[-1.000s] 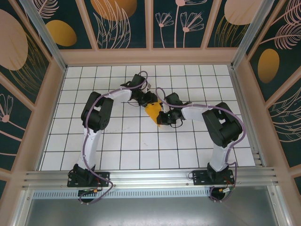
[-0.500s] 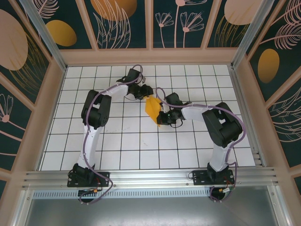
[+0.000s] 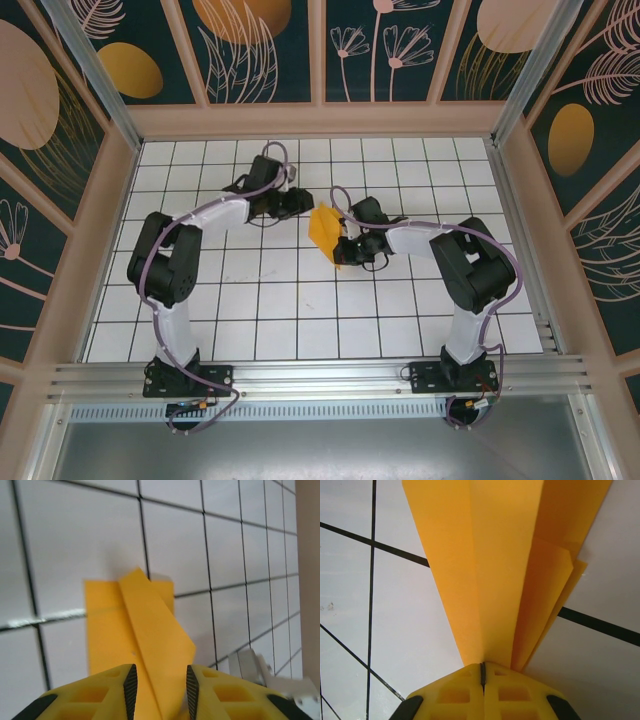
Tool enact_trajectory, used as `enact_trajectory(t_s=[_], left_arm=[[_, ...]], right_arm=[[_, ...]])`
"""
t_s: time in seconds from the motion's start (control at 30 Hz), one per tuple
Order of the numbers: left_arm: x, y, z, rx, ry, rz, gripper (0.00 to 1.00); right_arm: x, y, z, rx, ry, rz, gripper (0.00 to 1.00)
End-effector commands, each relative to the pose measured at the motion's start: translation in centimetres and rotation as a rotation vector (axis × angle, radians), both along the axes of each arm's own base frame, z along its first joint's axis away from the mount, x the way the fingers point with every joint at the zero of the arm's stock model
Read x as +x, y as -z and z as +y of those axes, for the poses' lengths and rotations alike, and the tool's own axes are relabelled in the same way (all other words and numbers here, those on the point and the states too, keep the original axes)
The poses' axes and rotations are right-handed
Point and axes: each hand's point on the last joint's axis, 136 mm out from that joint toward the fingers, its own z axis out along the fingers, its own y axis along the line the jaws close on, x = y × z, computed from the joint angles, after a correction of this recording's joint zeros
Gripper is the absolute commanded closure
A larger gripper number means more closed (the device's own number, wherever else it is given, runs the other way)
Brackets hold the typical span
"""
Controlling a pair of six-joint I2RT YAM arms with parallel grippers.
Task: Fold a paper plane with a square sheet of paper (fold left side to right side)
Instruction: Fourth fold the wing at the center of the table.
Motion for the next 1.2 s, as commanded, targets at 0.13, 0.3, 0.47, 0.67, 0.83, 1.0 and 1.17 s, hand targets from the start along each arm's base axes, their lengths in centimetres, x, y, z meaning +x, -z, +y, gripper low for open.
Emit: enact_trajectory(t_s=[0.13, 0.3, 0.47, 0.67, 0.83, 1.0, 1.17], left_arm=[[-4.5, 2.7, -4.4, -0.079, 0.078, 0.101, 0.66], [-5.6, 3.9, -5.8, -0.095, 0.116, 0.146, 0.67], [-6.5, 5.7, -6.3, -0.092, 0.129, 0.195, 0.67], [-7.0, 6.2, -7.2, -0.118, 0.157, 0.215, 0.66], [-7.2, 6.7, -7.5, -0.118, 0.173, 0.231, 0.66], [-6.7, 8.0, -7.1, -0.064, 0.154, 0.229, 0.66], [-5.1, 9.1, -6.2, 0.033, 0.111, 0.200, 0.66]], right_arm=[[-3.4, 4.6, -4.4, -0.225, 0.046, 0.132, 0.95], [-3.5, 4.7, -4.3, -0.227, 0.042, 0.133, 0.95], [-3.4, 4.6, -4.2, -0.225, 0.041, 0.132, 0.95], [-3.6, 4.9, -4.2, -0.232, 0.035, 0.139, 0.95], [-3.6, 5.0, -4.2, -0.235, 0.036, 0.141, 0.95], [-3.7, 5.1, -4.4, -0.247, 0.037, 0.144, 0.95], [-3.9, 5.4, -5.0, -0.284, 0.034, 0.147, 0.95]])
